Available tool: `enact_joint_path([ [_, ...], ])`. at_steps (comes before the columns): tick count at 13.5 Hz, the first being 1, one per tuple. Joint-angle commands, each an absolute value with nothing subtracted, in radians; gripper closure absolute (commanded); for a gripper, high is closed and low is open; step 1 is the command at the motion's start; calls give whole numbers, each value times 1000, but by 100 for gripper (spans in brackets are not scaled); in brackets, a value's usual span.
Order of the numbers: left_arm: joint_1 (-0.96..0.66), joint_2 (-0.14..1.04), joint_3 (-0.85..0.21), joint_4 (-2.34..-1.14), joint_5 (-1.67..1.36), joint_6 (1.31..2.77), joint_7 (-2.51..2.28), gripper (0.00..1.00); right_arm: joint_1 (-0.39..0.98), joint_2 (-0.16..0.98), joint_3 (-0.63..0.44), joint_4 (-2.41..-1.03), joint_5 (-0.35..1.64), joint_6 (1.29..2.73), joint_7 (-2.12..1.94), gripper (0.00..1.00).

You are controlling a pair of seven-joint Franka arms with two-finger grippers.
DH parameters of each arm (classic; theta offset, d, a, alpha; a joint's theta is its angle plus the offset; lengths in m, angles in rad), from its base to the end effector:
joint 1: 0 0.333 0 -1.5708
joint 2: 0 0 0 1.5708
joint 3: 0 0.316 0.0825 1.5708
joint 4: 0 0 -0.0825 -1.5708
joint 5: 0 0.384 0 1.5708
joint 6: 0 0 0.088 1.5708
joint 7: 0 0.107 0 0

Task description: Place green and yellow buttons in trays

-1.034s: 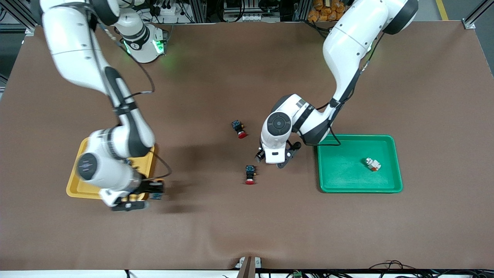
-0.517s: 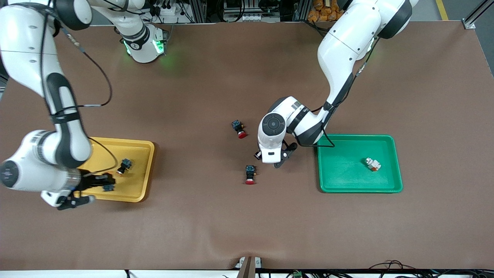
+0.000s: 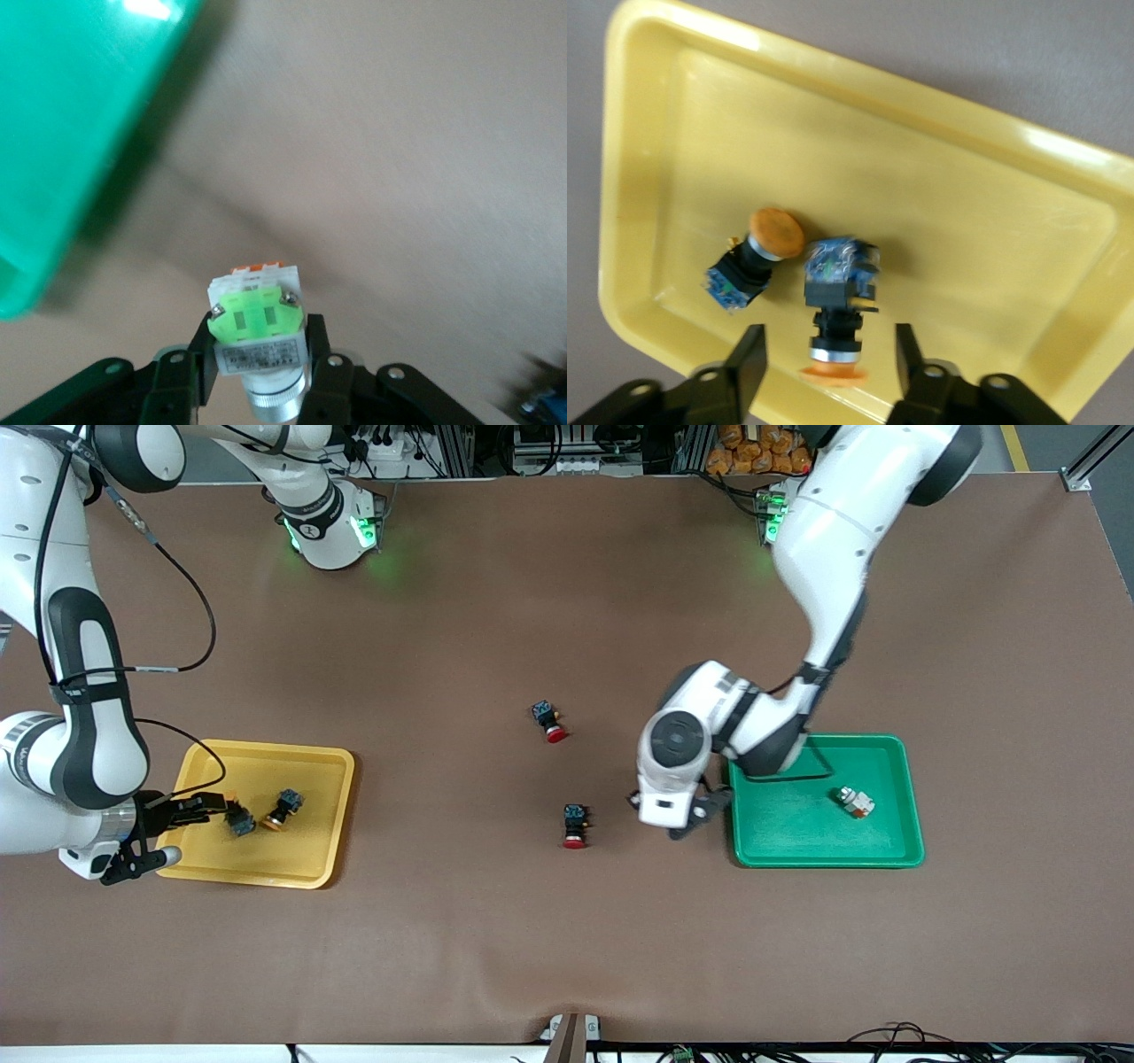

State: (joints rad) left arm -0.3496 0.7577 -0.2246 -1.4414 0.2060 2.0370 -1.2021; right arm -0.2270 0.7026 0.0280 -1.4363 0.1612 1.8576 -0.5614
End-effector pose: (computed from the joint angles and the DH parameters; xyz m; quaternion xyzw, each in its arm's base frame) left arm 0.6147 -0.3510 0.2364 -0.9571 -0.2808 0.0369 0.0606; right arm 0.6789 -0.1275 0.2578 -0.9763 -0.1429 0.0990 0.1286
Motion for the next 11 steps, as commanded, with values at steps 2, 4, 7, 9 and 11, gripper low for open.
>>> enact_joint_path([
  [2,-226,700,-232,-1477,225,1953,-990,100,-161,545,41,-1463,97,1830,-462,0],
  [4,-181,701,-232,-1500,225,1957,-930,100,-109,450,43,-1491,45,1807,-337,0],
  [7,-103,704,-233,-1519,255,1970,-846,100,-55,321,43,-1589,15,1810,-215,0],
  [9,-63,707,-235,-1528,255,1971,-757,100,-34,240,43,-1673,15,1818,-143,0],
  [11,-60,709,-233,-1528,255,1976,-718,17,-28,187,46,-1745,15,1835,-95,0],
])
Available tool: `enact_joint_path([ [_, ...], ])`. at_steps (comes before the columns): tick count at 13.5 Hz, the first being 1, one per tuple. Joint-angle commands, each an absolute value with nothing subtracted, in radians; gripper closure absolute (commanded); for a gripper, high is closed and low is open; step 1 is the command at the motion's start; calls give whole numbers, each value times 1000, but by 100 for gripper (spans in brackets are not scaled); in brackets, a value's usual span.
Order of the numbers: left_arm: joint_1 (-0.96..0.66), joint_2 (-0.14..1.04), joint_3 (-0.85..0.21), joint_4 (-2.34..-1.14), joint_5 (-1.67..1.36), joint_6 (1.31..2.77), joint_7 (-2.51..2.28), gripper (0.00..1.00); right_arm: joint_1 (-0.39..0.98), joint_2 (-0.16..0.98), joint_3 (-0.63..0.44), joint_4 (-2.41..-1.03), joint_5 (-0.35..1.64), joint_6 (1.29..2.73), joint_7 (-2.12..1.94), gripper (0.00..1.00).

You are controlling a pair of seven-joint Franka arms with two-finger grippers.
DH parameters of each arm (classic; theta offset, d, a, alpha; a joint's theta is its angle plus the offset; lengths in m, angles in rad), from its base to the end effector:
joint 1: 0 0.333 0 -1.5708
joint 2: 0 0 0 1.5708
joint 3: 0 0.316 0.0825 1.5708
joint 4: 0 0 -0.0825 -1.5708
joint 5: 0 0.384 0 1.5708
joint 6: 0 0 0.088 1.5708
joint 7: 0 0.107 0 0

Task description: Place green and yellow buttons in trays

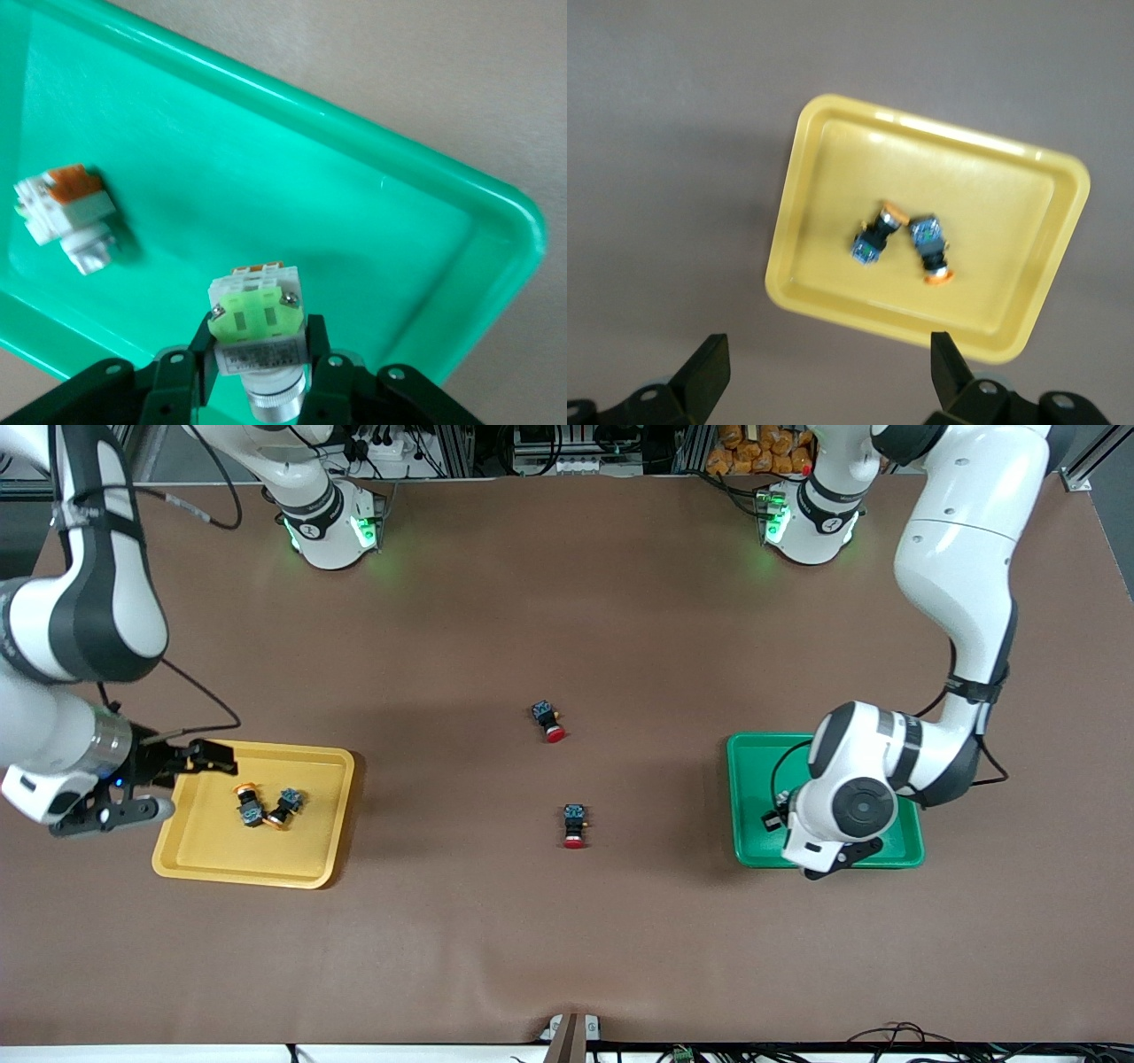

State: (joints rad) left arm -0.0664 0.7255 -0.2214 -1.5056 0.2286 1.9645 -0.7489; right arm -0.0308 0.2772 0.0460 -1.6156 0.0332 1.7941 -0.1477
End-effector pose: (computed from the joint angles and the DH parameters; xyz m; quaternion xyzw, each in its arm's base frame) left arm 0.6657 -0.1589 0.2266 -0.9741 -0.1888 0.0946 0.0808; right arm 0.6331 0.0098 0.4562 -0.9956 -0.0762 0.0476 0.0255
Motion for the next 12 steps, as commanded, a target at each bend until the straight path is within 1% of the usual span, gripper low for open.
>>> enact_joint_path([
  [1,-60,706,-233,-1528,255,1976,-706,0,-28,157,48,-1784,18,1860,-83,0],
  [3,-46,672,-236,-1525,255,1973,-666,0,-25,85,49,-1854,23,1901,-60,0],
  [6,-26,592,-242,-1523,252,1959,-556,0,-28,9,48,-1849,28,1885,-48,0],
  [7,-25,559,-241,-1522,247,1951,-510,0,-34,-1,45,-1827,28,1873,-35,0],
  [9,-14,487,-242,-1519,238,1912,-457,0,-38,2,43,-1740,28,1752,-19,0],
  [11,8,415,-247,-1519,221,1875,-385,0,-37,2,43,-1672,28,1675,23,0],
  [12,29,382,-247,-1517,159,1865,-324,0,-34,2,38,-1637,28,1633,26,0],
])
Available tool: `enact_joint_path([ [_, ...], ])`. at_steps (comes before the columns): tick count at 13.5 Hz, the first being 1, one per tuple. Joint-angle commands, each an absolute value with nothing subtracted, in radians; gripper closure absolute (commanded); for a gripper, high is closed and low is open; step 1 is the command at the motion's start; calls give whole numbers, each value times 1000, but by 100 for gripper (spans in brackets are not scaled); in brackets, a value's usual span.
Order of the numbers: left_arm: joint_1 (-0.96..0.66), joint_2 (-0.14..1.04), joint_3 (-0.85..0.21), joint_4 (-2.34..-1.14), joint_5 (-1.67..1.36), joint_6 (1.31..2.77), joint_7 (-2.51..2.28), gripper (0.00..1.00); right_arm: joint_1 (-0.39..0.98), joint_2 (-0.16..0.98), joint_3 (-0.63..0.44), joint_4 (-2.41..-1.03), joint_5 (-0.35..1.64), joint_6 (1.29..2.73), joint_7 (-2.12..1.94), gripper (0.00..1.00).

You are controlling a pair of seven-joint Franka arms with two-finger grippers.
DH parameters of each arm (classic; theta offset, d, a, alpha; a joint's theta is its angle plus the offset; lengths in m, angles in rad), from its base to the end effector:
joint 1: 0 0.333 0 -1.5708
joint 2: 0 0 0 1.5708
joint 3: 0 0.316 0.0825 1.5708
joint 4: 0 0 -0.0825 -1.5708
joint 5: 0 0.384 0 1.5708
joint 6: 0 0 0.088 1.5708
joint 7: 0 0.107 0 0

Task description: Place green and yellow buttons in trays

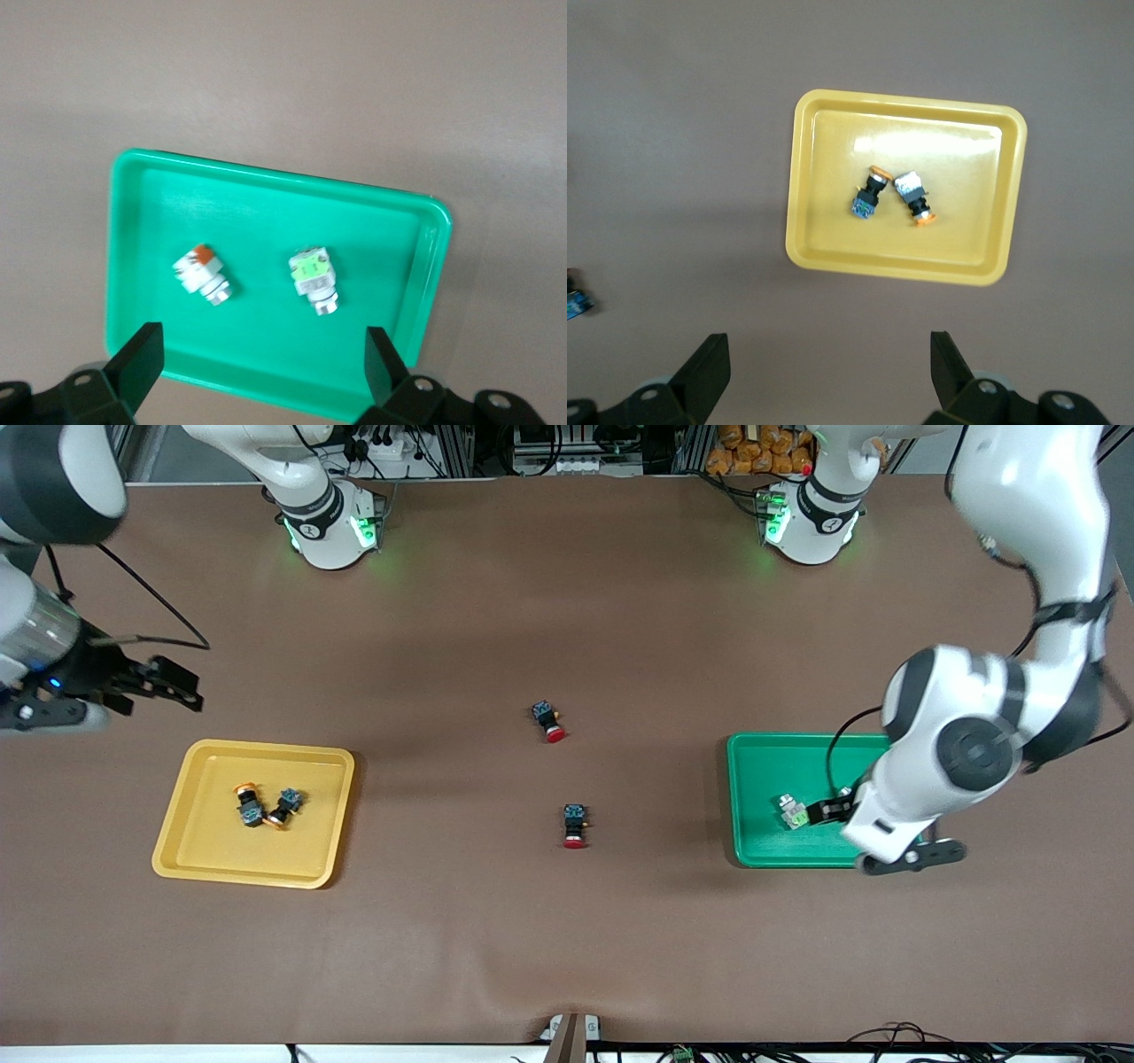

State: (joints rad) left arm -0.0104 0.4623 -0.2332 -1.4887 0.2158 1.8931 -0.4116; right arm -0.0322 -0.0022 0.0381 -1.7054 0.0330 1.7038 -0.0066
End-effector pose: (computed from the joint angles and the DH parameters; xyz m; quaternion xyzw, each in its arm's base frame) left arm 0.6722 -0.1260 0.4082 -0.9968 -0.0580 0.0049 0.0541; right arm 0.5614 0.0064 0.5734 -0.9999 -0.0041 -0.0003 0.0163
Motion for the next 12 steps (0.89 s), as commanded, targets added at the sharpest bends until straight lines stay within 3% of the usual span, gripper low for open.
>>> enact_joint_path([
  [1,41,347,-244,-1516,97,1850,-289,0,-32,2,32,-1599,26,1584,26,0],
  [8,55,125,-245,-1517,69,1603,-239,0,-8,2,-49,-1494,14,1396,8,0],
  [12,51,-29,-230,-1632,63,1543,-186,0,-9,3,-49,-1457,-2,1344,8,0],
])
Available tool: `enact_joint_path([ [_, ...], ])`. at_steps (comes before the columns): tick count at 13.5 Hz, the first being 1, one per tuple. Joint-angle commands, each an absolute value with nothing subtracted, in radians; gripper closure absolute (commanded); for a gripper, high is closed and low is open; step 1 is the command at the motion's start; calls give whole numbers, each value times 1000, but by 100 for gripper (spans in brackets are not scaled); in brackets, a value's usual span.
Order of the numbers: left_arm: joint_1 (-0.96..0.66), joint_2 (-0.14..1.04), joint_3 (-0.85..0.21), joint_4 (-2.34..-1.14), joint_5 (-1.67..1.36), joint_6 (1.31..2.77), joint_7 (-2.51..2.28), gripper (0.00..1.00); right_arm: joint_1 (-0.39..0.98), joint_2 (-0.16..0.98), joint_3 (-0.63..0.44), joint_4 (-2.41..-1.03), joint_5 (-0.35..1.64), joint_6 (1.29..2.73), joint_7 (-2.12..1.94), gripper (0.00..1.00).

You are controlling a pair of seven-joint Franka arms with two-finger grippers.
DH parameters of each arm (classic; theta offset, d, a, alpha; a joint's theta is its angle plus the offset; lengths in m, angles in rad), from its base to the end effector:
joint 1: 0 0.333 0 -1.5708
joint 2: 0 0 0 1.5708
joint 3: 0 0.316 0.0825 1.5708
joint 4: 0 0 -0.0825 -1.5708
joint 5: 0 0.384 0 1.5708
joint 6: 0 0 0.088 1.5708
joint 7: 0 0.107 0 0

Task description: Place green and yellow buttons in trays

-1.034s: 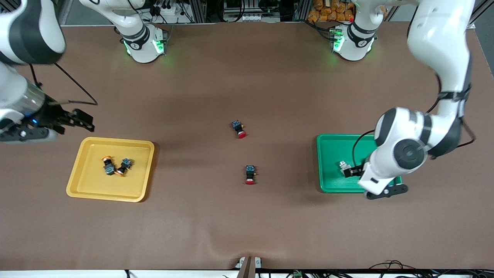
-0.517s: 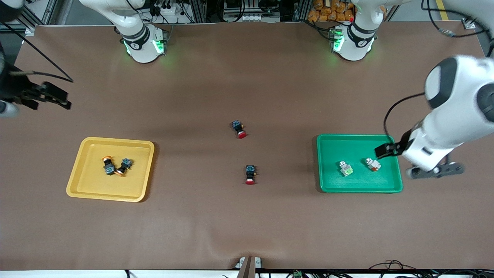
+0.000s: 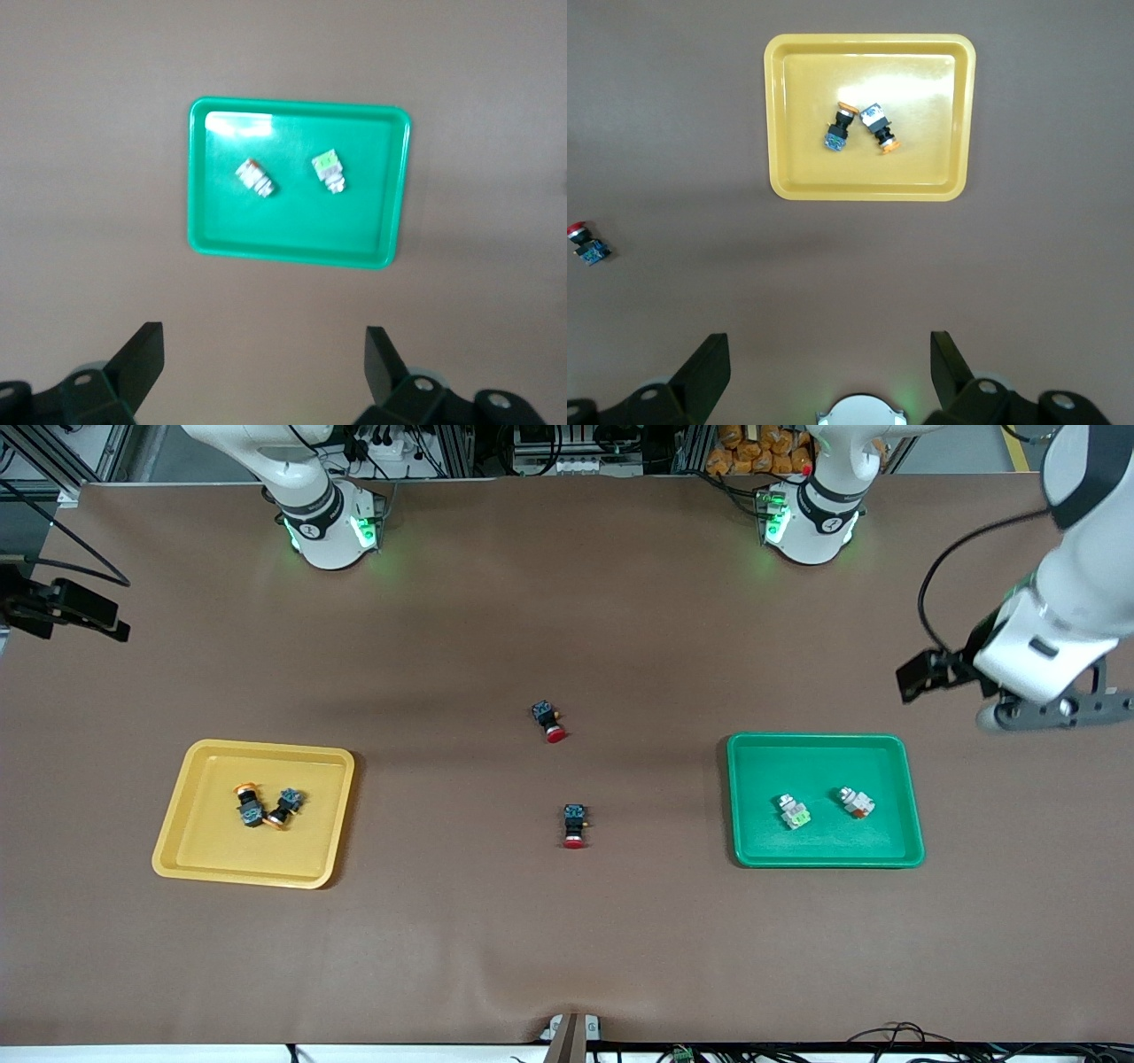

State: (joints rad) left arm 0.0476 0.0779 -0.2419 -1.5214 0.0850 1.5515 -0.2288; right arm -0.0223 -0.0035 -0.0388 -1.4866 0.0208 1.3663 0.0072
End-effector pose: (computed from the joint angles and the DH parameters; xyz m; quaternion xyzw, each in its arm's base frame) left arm 0.5672 -0.0967 0.6035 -0.9990 -0.0172 0.0153 0.0372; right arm 0.5308 -0.0300 0.6486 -0.9977 0.0326 0.0581 0.0119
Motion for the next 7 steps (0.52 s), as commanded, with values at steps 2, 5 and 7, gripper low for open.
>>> enact_joint_path([
  [2,46,-69,-209,-1658,61,1530,-181,0,-9,2,-49,-1459,0,1330,12,0],
  [5,-26,-107,-109,-1677,35,1516,-179,0,-6,3,-45,-1457,3,1324,24,0],
  [7,-43,-115,-84,-1677,29,1499,-166,0,-5,2,-43,-1459,8,1309,34,0],
])
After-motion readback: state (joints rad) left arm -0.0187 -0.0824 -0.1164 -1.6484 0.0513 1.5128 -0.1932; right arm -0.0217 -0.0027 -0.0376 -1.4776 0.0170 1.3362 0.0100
